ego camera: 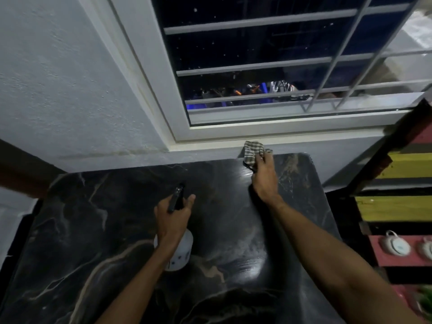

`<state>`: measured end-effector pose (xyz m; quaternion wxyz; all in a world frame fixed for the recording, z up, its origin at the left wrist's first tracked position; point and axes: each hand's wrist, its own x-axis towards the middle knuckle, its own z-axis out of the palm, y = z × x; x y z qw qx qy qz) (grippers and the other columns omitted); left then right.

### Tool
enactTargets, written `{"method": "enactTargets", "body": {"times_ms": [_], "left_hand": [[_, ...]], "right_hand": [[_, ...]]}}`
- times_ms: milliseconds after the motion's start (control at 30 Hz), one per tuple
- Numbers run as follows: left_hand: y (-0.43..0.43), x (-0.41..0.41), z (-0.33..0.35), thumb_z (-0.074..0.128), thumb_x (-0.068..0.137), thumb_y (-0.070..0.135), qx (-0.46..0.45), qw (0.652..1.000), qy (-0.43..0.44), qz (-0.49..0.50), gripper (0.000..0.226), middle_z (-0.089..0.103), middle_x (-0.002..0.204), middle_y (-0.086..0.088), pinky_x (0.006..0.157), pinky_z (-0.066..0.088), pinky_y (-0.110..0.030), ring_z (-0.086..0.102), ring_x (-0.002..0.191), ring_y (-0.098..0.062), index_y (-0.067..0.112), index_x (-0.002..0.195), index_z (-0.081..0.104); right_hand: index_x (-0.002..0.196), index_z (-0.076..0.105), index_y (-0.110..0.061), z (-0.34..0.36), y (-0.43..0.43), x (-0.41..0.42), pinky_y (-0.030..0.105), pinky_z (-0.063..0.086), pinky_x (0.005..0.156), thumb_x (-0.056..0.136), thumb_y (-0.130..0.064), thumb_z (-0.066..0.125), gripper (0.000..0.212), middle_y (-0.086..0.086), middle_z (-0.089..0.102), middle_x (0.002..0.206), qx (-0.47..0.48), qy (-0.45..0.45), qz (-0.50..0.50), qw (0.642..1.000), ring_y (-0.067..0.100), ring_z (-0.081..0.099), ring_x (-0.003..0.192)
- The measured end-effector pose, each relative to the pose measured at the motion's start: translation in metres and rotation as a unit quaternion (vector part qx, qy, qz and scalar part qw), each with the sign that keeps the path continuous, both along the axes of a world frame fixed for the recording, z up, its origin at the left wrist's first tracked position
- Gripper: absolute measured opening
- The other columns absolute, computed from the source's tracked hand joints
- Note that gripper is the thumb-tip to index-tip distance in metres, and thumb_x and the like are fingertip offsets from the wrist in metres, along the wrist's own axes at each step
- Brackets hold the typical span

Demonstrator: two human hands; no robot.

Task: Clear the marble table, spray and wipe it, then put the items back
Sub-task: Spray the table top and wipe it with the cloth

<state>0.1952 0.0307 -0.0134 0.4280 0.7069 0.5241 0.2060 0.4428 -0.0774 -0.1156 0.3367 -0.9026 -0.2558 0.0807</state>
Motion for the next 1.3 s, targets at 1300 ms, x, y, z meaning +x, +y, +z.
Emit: {"method": "enactTargets", "body": {"times_ms": [1300], "left_hand": [[-0.089, 0.101, 0.001, 0.08, 0.084, 0.019, 0.026, 0.987, -0.073, -0.14, 0.035, 0.066, 0.057, -0.01, 0.06, 0.052, -0.032, 0.066, 0.057, -0.024, 0.001, 0.061, 0.063]], "right_hand": [[0.142, 0.047, -0.017, 0.004, -0.104, 0.046, 0.044, 0.041, 0.109, 0.093, -0.008, 0.048, 0.05, 0.01, 0.035, 0.152, -0.081, -0.052, 0.078, 0.992, 0.034, 0.044, 0.135]]}}
